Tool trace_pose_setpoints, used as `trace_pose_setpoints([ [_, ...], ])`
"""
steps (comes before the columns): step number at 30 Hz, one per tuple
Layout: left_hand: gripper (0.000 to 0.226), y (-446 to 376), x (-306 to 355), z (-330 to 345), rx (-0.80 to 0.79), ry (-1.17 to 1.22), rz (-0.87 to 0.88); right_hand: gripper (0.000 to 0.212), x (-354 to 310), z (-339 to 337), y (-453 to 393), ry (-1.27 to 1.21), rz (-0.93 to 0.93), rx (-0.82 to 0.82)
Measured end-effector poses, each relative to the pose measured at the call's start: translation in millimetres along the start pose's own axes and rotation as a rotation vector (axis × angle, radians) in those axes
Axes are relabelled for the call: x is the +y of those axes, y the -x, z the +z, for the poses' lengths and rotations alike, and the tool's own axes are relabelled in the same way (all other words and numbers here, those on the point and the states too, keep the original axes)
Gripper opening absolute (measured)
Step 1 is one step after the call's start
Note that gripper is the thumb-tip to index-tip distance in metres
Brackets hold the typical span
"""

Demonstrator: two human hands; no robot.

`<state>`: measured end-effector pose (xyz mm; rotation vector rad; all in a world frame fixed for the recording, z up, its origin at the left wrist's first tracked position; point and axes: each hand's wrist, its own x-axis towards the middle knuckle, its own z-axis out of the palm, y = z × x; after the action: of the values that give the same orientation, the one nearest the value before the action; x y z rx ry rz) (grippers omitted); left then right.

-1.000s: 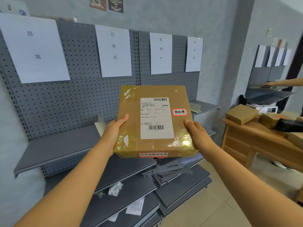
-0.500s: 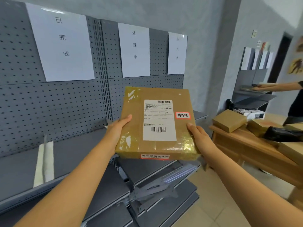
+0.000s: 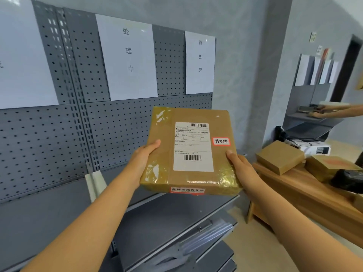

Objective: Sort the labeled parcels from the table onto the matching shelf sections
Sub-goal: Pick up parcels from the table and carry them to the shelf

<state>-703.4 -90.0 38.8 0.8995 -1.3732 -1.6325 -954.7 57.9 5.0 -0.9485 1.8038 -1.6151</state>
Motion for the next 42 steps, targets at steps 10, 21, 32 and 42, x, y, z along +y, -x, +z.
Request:
trace_pose_setpoints([
  [10,0.038,-98,-15,116,0.137,0.030,0.026,0.060,10,-86,-170,0.043,-0.054,-0.167],
  [21,0.040,-191,-4,186,0.245,-0.024,0.021,0.062,26,-110,-313,-0.021,-0.038,-0.279],
  [32,0.038,-291,-27,220,0.268,-0.008,-0.146,0.046,49,-121,-441,-0.031,0.190,-0.503],
  [42,0.029,-306,-75,231,0.498,-0.062,-0.353,0.050,71,-104,-475,0.141,0.360,-0.653],
])
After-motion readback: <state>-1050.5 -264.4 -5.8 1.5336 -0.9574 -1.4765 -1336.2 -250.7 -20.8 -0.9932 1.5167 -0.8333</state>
